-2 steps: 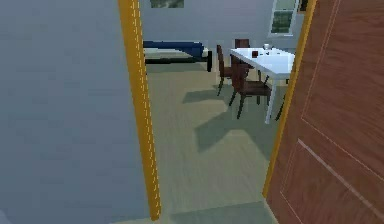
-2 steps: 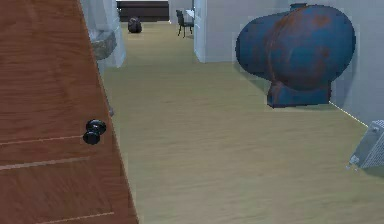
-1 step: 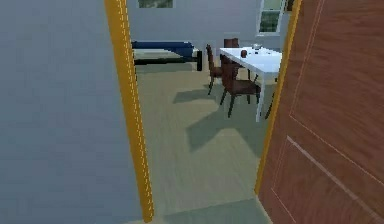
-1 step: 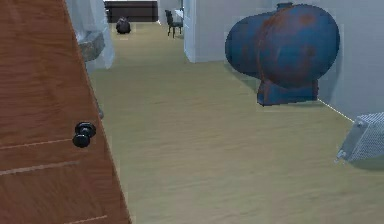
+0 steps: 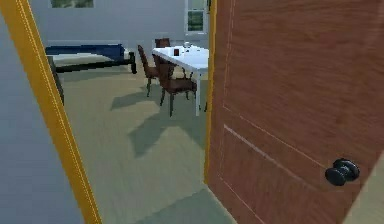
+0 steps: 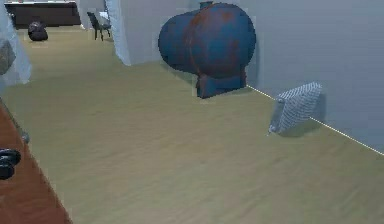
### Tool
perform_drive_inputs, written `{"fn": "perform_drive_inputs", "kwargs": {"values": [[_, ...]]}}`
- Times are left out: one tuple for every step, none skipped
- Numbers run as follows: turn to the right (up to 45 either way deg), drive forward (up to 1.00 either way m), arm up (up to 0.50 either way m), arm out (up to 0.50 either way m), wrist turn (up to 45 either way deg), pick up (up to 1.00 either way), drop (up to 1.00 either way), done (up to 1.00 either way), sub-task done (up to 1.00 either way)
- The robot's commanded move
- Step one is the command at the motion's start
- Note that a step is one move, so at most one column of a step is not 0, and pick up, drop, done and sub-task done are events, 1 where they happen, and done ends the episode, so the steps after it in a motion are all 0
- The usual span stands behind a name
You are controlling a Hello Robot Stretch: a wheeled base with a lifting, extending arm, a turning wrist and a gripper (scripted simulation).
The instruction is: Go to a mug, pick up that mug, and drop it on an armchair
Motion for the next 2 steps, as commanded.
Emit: {"fn": "perform_drive_inputs", "kwargs": {"values": [[0.0, 0.85, 0.0, 0.0, 0.0, 0.0, 0.0, 0.0, 0.0], [-24.0, 0.0, 0.0, 0.0, 0.0, 0.0, 0.0, 0.0, 0.0]]}}
